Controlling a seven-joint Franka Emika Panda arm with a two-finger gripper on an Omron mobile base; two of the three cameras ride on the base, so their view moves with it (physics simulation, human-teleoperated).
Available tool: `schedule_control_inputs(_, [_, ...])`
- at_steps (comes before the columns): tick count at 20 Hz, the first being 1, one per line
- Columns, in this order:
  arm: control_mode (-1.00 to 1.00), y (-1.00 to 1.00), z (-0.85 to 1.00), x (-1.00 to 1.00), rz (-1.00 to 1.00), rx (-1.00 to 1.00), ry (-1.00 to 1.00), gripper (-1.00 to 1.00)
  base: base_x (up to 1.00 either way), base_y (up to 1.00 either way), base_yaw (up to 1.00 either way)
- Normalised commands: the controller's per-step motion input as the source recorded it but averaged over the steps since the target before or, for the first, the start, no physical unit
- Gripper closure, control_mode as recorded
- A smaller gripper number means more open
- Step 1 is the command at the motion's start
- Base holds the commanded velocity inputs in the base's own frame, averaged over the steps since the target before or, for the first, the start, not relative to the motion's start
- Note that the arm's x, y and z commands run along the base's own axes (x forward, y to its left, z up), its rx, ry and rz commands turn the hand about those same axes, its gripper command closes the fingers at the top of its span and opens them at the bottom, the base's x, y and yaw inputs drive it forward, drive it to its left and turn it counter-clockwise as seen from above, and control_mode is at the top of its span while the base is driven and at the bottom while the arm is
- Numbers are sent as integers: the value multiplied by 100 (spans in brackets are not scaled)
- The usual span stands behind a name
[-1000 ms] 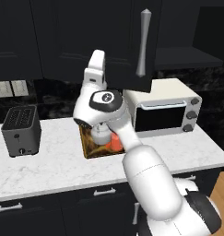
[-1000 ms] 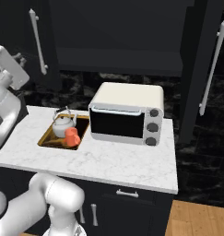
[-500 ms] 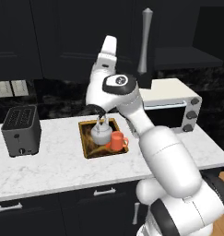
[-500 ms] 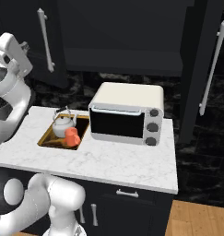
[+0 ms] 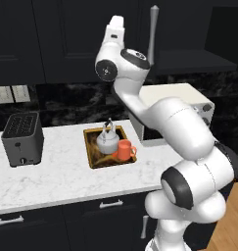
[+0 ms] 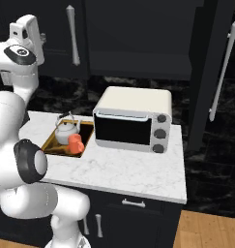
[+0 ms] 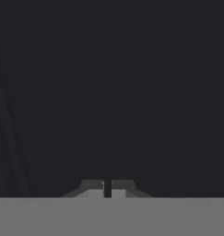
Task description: Pick the kettle from the counter and place it on the tray. Then pick the mug from the cabinet and place it on the tray. Then close the cabinet doors.
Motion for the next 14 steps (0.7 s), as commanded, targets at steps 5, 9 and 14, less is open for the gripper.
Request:
schedule_control_inputs(5, [-100, -51, -2, 100, 8, 0, 20, 100, 0, 0, 0])
schedule_control_inputs(9, [-100, -43, -44, 98, 14, 0, 3, 100, 0, 0, 0])
schedule_control_inputs(14, [-100, -54, -84, 99, 17, 0, 3, 100, 0, 0, 0])
